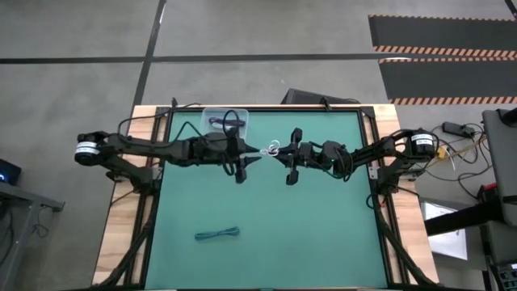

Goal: Pick and place USB-C Cables
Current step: Put the white charger cable into the transparent bin

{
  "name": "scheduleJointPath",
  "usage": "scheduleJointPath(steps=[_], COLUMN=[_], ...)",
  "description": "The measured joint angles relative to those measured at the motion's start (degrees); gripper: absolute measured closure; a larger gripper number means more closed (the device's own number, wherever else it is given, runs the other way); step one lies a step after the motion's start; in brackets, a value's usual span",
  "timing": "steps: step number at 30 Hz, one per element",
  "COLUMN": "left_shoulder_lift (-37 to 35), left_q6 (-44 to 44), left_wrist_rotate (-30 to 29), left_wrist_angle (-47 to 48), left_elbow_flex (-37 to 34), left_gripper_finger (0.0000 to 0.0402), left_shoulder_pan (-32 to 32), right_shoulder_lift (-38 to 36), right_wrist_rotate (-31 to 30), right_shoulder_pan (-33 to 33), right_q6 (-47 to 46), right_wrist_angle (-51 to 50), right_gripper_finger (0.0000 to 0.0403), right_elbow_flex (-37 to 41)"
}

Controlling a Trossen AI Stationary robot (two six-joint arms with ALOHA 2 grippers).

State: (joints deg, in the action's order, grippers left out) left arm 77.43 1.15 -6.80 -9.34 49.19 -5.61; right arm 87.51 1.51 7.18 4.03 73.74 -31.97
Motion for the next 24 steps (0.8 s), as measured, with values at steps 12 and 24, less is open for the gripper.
scheduleJointPath(steps=[12,24], left_shoulder_lift=[4.8,7.96], left_q6=[-1.98,-3.12], left_wrist_rotate=[2.68,2.08], left_wrist_angle=[-10.46,-15.72], left_elbow_flex=[0.0,0.0], left_gripper_finger=[0.0233,0.0249], left_shoulder_pan=[0.0,0.0], right_shoulder_lift=[0.01,0.01], right_wrist_rotate=[-0.04,-0.04], right_shoulder_pan=[0.0,0.0], right_q6=[-0.6,-0.48], right_wrist_angle=[-0.05,-0.21], right_gripper_finger=[0.039,0.039], right_elbow_flex=[-0.01,-0.01])
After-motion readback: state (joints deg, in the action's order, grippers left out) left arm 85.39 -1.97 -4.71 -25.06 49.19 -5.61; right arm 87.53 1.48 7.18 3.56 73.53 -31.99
